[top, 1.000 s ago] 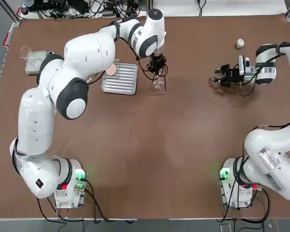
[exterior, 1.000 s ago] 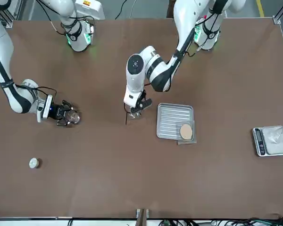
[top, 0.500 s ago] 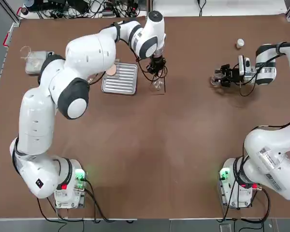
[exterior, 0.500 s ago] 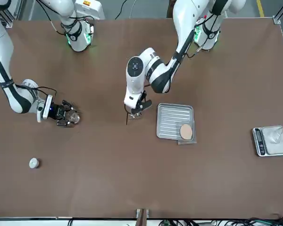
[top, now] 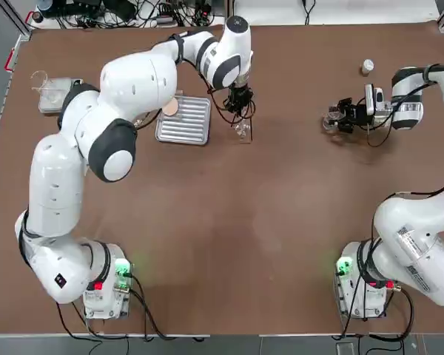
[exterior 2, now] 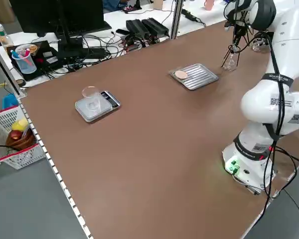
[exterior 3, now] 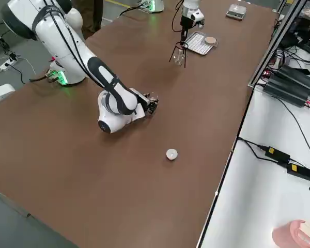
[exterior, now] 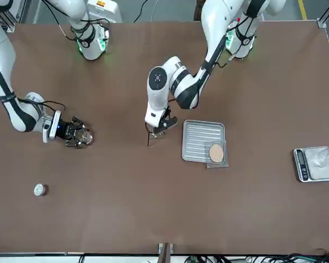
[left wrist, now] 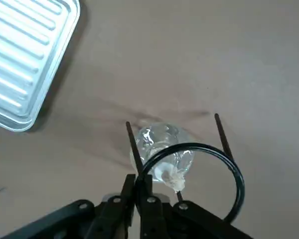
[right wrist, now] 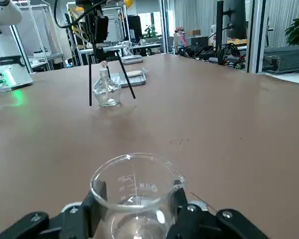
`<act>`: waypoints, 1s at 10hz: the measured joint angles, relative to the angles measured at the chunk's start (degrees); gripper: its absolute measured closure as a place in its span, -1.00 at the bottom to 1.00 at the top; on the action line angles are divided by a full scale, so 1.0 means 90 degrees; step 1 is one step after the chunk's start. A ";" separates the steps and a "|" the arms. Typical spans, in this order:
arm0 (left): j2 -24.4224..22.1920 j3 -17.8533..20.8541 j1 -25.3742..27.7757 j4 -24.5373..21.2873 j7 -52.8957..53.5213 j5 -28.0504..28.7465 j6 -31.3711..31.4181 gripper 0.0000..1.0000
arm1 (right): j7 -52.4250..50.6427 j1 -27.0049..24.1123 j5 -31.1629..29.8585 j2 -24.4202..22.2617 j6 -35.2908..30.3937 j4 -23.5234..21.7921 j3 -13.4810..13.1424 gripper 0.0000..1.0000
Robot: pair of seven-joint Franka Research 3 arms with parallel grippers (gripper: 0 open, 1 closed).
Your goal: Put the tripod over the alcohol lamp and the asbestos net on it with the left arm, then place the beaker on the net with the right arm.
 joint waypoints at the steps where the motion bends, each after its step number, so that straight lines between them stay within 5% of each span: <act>1: 0.0002 0.0000 0.0000 0.0000 0.0000 0.0000 -0.0005 0.84 | 0.0000 0.0000 0.0000 0.0000 0.0000 0.0002 0.0000 -0.18; 10: 0.0073 0.0000 -0.0008 -0.0021 0.0000 0.0000 -0.0027 0.70 | 0.0000 0.0000 0.0000 -0.0001 0.0000 0.0004 0.0000 -0.18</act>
